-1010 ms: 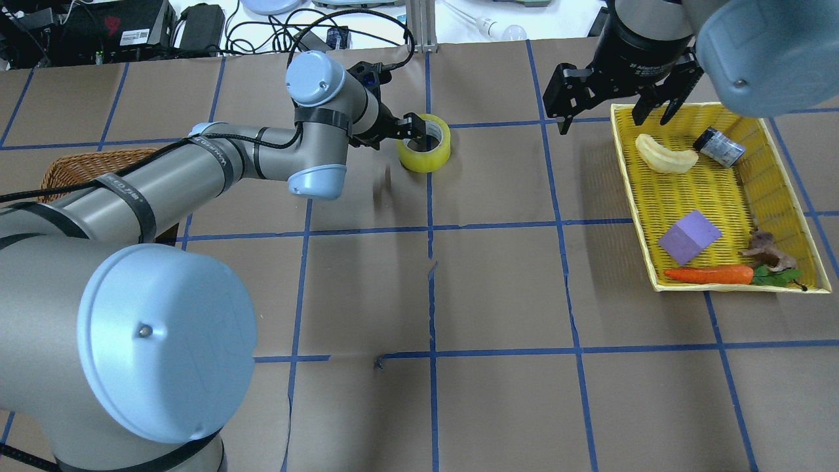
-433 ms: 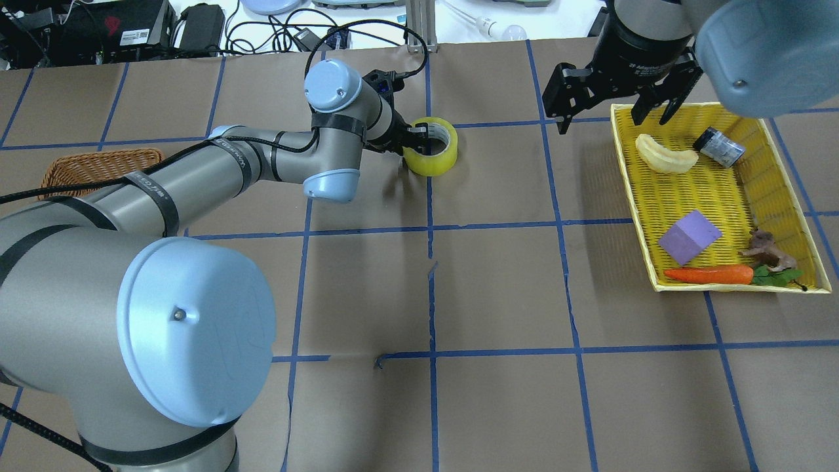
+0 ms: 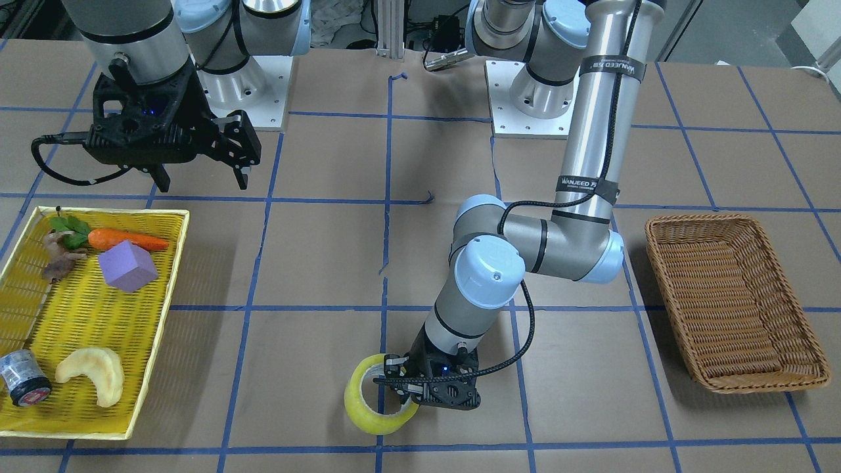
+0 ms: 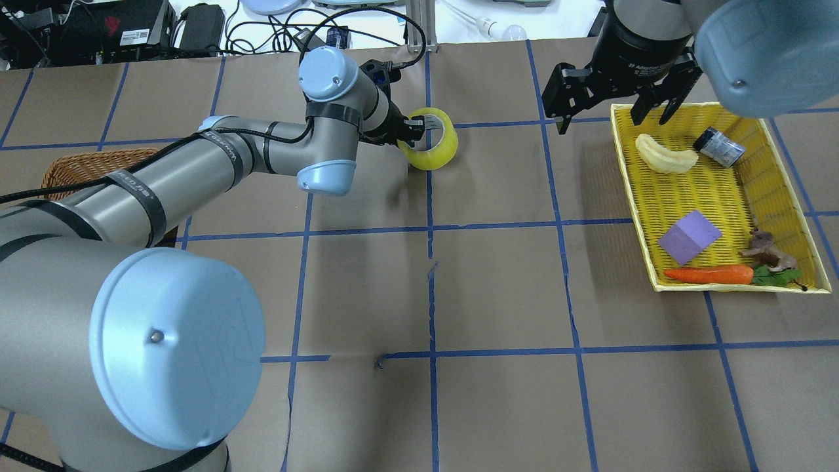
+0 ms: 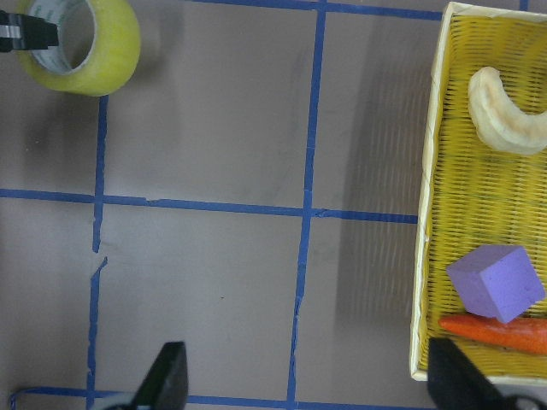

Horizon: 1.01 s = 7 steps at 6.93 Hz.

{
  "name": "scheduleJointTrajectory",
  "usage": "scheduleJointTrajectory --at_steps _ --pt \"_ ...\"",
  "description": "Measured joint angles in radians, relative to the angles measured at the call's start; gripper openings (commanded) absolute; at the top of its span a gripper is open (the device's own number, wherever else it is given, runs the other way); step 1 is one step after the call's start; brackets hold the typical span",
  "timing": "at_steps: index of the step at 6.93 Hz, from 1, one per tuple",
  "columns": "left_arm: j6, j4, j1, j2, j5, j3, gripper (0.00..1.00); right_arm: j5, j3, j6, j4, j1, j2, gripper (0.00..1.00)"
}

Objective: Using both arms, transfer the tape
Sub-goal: 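Carry the tape roll with the left gripper over the wicker basket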

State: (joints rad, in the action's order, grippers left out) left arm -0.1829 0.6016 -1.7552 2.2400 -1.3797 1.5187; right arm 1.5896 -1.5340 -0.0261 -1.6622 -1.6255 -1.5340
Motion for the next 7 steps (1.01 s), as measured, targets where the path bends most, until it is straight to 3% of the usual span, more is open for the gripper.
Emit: scheduleJointTrajectory --at_steps 3,5,7 --pt "0.14 0.289 0.141 -0.17 -0.067 -0.003 0.0 0.0 -0.003 0.0 -0.002 -0.001 0.0 1.0" --pt "0.367 0.506 0.337 -0.297 -0.128 0.0 0.0 -0.001 -0.003 0.001 -0.005 -0.001 0.0 1.0" --pt "0.669 0.622 0.588 -0.37 -0.18 0.017 0.0 0.0 -0.003 0.002 -0.006 -0.002 0.0 1.0"
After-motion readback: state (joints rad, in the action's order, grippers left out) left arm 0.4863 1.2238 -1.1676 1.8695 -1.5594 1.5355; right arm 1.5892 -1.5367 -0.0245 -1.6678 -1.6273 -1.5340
